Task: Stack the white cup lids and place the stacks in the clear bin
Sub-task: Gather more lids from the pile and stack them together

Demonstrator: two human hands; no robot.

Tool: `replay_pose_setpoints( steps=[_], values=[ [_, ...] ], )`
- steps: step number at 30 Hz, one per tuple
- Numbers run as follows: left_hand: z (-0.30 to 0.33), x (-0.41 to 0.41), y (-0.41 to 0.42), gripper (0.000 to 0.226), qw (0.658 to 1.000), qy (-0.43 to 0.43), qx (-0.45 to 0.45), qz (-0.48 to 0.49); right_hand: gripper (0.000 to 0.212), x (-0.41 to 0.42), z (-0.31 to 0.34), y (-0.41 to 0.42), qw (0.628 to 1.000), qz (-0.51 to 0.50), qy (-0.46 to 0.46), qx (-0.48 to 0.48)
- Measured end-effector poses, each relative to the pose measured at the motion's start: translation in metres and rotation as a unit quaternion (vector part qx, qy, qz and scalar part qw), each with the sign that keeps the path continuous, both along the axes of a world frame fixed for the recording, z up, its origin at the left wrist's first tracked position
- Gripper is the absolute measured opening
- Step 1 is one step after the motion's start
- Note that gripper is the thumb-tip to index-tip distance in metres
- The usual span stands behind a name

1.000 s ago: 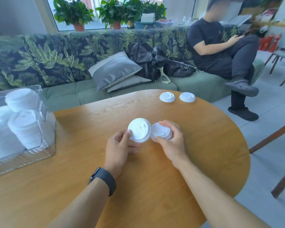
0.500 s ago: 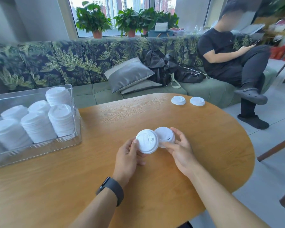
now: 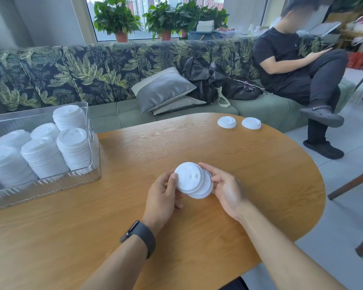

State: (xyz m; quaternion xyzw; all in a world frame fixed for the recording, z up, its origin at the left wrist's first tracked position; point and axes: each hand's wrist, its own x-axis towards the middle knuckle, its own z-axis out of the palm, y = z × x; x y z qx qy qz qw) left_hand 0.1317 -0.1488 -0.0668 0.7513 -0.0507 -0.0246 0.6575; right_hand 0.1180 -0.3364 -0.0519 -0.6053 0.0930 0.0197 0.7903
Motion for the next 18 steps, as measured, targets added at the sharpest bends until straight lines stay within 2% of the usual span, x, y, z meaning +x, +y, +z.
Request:
replay_pose_setpoints(
  steps=[12, 18],
  values=[
    [0.001, -0.0022, -0.0027, 0.033, 1.0, 0.002, 0.025, 0.007, 0.037, -0.0013, 0.0029, 0.0017, 0.999, 0.031, -0.017, 0.014],
    [0.0023, -0.0043, -0.0043, 0.037, 0.998, -0.024, 0.058, 0.008, 0.061, -0.0021, 0.0019, 0.001, 0.999, 0.035, -0.031, 0.002]
  ],
)
